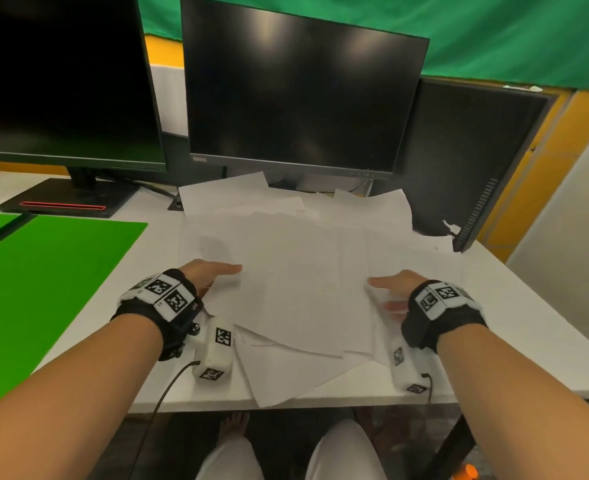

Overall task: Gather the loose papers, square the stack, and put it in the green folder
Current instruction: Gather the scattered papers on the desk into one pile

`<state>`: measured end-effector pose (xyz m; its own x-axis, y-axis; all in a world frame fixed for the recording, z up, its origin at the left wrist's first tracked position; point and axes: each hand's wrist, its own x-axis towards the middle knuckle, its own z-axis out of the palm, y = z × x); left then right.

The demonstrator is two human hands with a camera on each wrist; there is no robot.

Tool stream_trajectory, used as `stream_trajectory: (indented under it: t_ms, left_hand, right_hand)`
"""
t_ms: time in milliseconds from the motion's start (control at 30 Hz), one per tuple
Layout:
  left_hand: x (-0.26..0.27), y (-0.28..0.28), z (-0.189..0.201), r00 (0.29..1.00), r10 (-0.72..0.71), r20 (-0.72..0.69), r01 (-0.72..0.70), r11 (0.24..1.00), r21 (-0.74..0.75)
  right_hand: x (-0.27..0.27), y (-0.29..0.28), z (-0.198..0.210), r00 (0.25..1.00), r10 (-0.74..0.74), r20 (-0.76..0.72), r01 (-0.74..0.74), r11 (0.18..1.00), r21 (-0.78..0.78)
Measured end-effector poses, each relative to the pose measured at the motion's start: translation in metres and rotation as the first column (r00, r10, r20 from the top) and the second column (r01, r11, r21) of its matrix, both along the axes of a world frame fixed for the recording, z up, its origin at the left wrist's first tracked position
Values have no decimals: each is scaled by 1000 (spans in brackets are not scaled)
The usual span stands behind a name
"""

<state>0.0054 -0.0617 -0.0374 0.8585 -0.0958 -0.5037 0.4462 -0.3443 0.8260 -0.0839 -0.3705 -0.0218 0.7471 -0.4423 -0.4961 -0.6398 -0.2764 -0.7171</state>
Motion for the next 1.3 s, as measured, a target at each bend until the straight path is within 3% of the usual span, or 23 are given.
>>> stream_trajectory:
  t_ms: [67, 200, 233, 300, 367, 400, 433, 467, 533, 600, 667, 767, 933, 1067, 1133, 1200, 1300]
  left_hand:
    - [0, -9, -4, 999, -38, -6, 38, 999, 0]
    - [7, -3, -15, 999, -20, -28, 19, 1000, -22]
    - [9, 1, -13, 1000, -26, -16, 26, 1000, -8]
    - [17, 17, -11, 999, -16, 34, 15, 999, 32]
    - [20, 32, -7, 998, -34, 43, 30, 995, 95]
    - [21, 38, -7, 998, -56, 15, 54, 994, 100]
    - [22, 42, -10, 998, -65, -17, 66, 994, 91]
    - [28, 46, -17, 996, -73, -41, 76, 995, 58]
    - [38, 48, -32, 996, -74, -39, 77, 994, 73]
    - [48, 45, -43, 997, -71, -13, 72, 990, 120]
    - [43, 38, -38, 992, -122, 27, 115, 974, 193]
    - [21, 31, -18, 985, -173, 19, 163, 953, 254]
    - [13, 27, -16, 962, -271, -18, 269, 942, 203]
    - [13, 26, -13, 982, -185, 47, 175, 971, 162]
    - [16, 27, -13, 988, -140, 69, 127, 979, 162]
    - [15, 26, -9, 983, -159, 87, 137, 965, 222]
    - [13, 24, -4, 975, -165, 147, 85, 895, 439]
  right_hand:
    - [12, 23, -4, 997, 79, 25, -82, 983, 166]
    - [21, 34, -9, 959, 282, 38, -284, 936, 208]
    - [20, 26, -6, 965, 257, 58, -262, 956, 132]
    - [14, -8, -3, 989, 140, 40, -130, 971, -201]
    - [-7, -43, 1, 982, 93, -162, -172, 788, -591]
    - [-19, -56, 2, 951, 84, -297, -270, 693, -668]
    - [-27, -65, 2, 920, 68, -385, -328, 671, -666]
    - [-29, -70, 2, 901, 66, -428, -356, 675, -646]
    - [-20, -68, -4, 921, 82, -381, -321, 714, -622]
    - [-6, -61, -6, 975, 27, -221, -143, 836, -530]
    - [5, -56, -9, 993, -37, -112, -15, 902, -431]
    - [10, -54, -11, 993, -60, -103, 14, 914, -405]
    - [14, -40, -9, 988, 2, -155, -60, 928, -369]
    - [14, -40, -3, 994, -52, -99, -9, 844, -536]
    - [14, -41, -5, 995, -37, -96, -20, 844, -536]
    - [18, -39, -10, 987, -5, -158, -75, 865, -497]
    - [20, -30, -10, 987, -10, -162, -70, 874, -480]
